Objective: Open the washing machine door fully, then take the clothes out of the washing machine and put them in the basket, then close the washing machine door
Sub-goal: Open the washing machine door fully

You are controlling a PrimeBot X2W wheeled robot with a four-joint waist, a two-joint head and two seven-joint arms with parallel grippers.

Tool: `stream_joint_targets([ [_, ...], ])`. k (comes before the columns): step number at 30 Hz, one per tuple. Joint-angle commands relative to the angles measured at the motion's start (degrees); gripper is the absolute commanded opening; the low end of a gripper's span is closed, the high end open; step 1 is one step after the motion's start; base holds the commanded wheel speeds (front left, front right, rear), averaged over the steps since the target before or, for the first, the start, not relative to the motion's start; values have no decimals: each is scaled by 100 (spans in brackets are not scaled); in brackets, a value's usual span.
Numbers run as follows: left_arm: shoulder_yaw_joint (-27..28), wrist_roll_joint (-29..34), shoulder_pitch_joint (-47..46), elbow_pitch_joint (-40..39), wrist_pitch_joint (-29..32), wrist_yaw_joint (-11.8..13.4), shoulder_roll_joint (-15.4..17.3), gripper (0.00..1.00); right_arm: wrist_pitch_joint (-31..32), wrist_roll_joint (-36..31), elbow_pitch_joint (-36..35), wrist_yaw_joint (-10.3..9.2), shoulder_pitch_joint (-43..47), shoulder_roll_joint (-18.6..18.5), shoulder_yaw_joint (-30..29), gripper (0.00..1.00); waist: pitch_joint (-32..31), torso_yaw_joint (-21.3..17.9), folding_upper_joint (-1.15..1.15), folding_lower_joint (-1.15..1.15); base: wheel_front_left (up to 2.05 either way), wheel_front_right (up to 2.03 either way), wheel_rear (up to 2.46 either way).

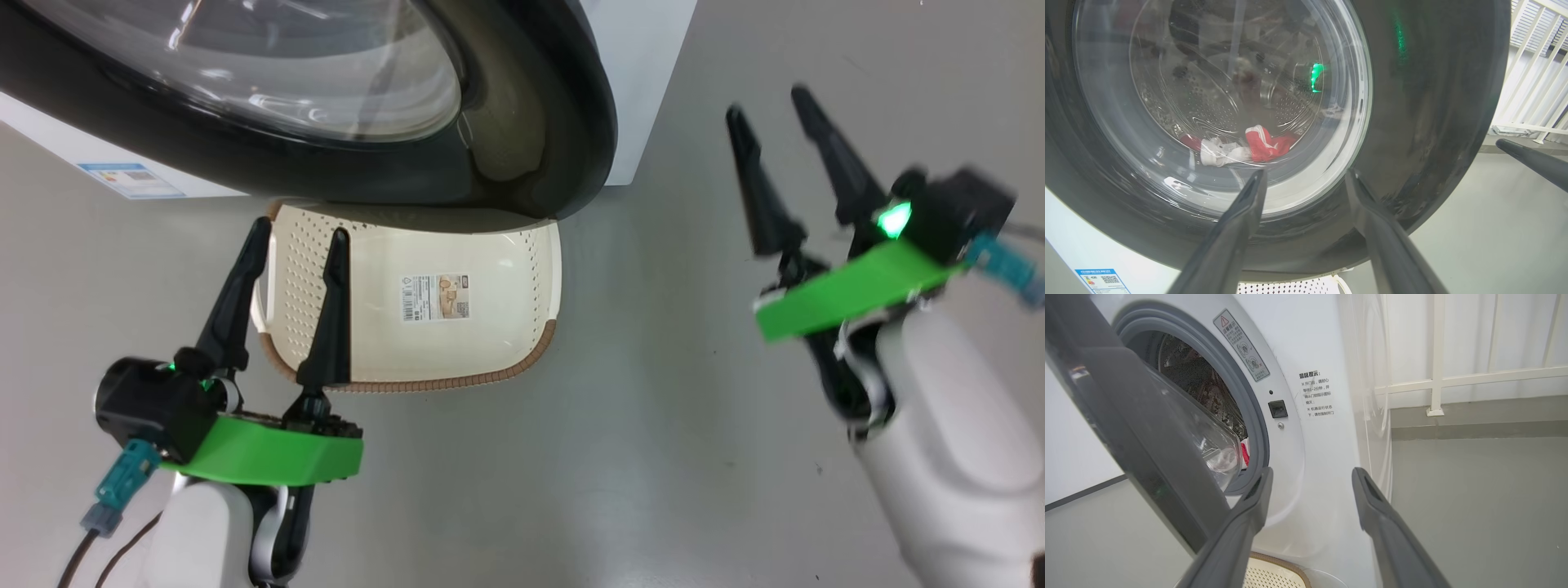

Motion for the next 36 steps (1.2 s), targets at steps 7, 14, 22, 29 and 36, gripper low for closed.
stream_joint_targets([
  [7,233,39,103,-114,-43,-31,107,100,-35,-1424,-1121,44,1051,578,-760,100,-13,-1,0,0,0,0,0],
  [14,250,21,110,-123,-43,-31,107,100,-35,-1801,-1474,44,1474,696,-986,100,-9,-16,0,0,0,0,0],
  [22,235,30,107,-114,-43,-31,107,100,-35,-1750,-1559,44,1576,708,-980,100,-11,-14,0,0,0,0,0],
  [29,227,36,127,-104,-43,-31,107,100,-36,-1669,-1603,44,1665,709,-979,100,-37,6,0,0,0,0,0],
  [36,206,37,143,-109,-43,-31,107,100,-36,-1567,-1612,44,1730,710,-949,100,-43,29,0,0,0,0,0],
])
